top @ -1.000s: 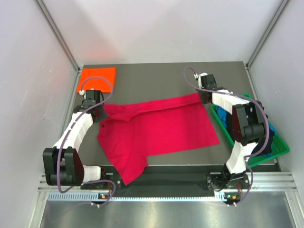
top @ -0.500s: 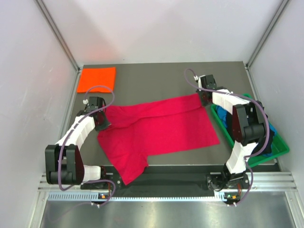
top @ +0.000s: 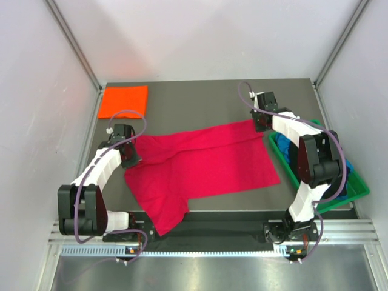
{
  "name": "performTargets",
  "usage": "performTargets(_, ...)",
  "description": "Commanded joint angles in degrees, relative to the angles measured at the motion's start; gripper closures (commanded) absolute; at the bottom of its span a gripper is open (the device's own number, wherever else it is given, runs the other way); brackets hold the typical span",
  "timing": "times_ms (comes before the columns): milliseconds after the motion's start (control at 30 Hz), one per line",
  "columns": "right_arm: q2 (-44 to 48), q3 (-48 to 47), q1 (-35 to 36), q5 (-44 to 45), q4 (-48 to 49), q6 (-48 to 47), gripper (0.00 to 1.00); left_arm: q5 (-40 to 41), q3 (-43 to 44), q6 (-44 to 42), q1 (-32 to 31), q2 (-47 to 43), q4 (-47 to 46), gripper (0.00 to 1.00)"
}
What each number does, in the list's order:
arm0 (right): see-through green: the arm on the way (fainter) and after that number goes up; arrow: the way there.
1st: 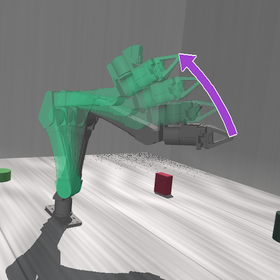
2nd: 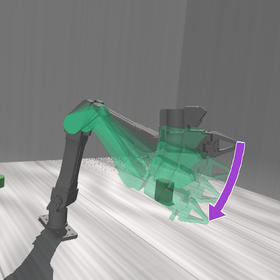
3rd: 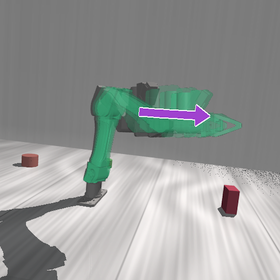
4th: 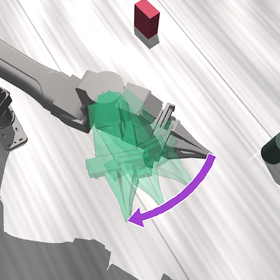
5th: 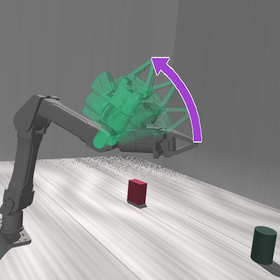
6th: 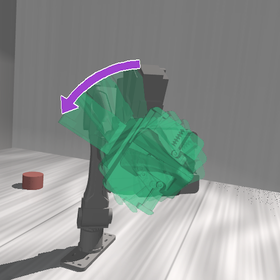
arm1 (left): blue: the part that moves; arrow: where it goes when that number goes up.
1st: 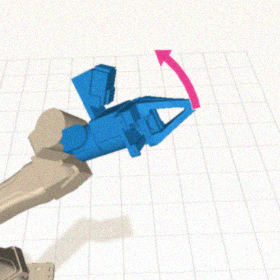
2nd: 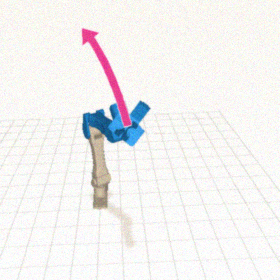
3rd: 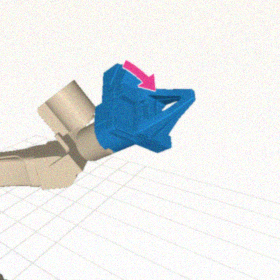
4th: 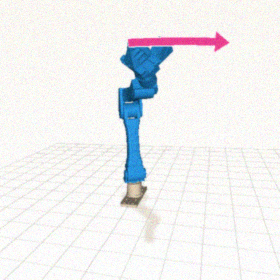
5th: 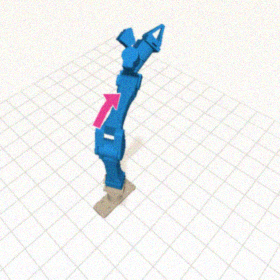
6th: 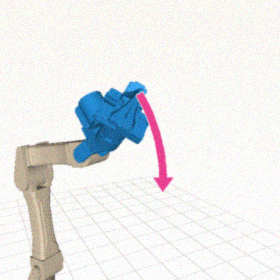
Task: Fold and stack the t-shirts
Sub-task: Fold the tshirt
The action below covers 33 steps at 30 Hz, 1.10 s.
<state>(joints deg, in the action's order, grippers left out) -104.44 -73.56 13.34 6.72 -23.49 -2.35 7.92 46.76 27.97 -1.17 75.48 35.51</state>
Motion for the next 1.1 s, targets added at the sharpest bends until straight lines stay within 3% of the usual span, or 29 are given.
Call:
performTargets(0, -0.41, 0.26, -0.07, -0.66, 3.35, 2.0, 0.82, -1.15, -0.53, -0.28, 0.2, -0.25, -0.61, 1.0)
performTargets(100, -2.16, 0.26, -0.07, 0.66, 3.63, 4.46, 0.82, -1.94, 0.87, -0.28, 0.2, 0.63, 0.96, 0.91)
performTargets(133, -2.52, -0.61, -0.07, 0.92, 2.66, 5.16, 0.81, -2.29, 1.66, -0.19, 0.2, 0.54, 1.49, 0.81)
performTargets(233, -3.05, -1.76, 0.02, 1.01, 1.52, 6.83, 0.79, -1.69, 2.89, 0.07, 0.2, -1.12, 2.11, 0.65)
performTargets(367, -2.43, -1.59, 0.02, 4.78, 0.81, 10.08, 0.77, 1.74, 6.14, 0.42, 0.46, -1.57, 0.09, 0.58)
performTargets(533, 2.22, 0.16, 2.56, 6.28, 1.33, 17.1, 0.78, -1.49, 14.92, -0.54, 3.71, 5.02, -0.16, 0.58)
performTargets(667, 7.23, 4.82, 8.44, 8.13, 5.72, 26.85, 0.72, -13.44, 15.38, 1.56, 7.67, 7.75, -5.0, 0.58)
performTargets(800, 11.36, 11.06, 17.65, 7.96, 15.29, 34.24, 0.69, -20.39, 11.87, 5.42, 12.58, 10.2, -11.59, 0.58)
performTargets(933, 10.84, 13.44, 27.06, 9.18, 23.73, 41.71, 0.68, -22.07, 14.75, 4.64, 14.18, 15.12, -11.34, 0.59)
performTargets(1033, 6.3, 10.91, 39.86, 16.87, 30.48, 40.6, 0.6, -21.99, 16.16, 3.94, 14.26, 19.16, -13.7, 0.59)
performTargets(1067, 5.57, 10.89, 39.92, 18.14, 30.52, 40.58, 0.6, -21.99, 16.17, 3.94, 14.27, 19.18, -13.71, 0.59)
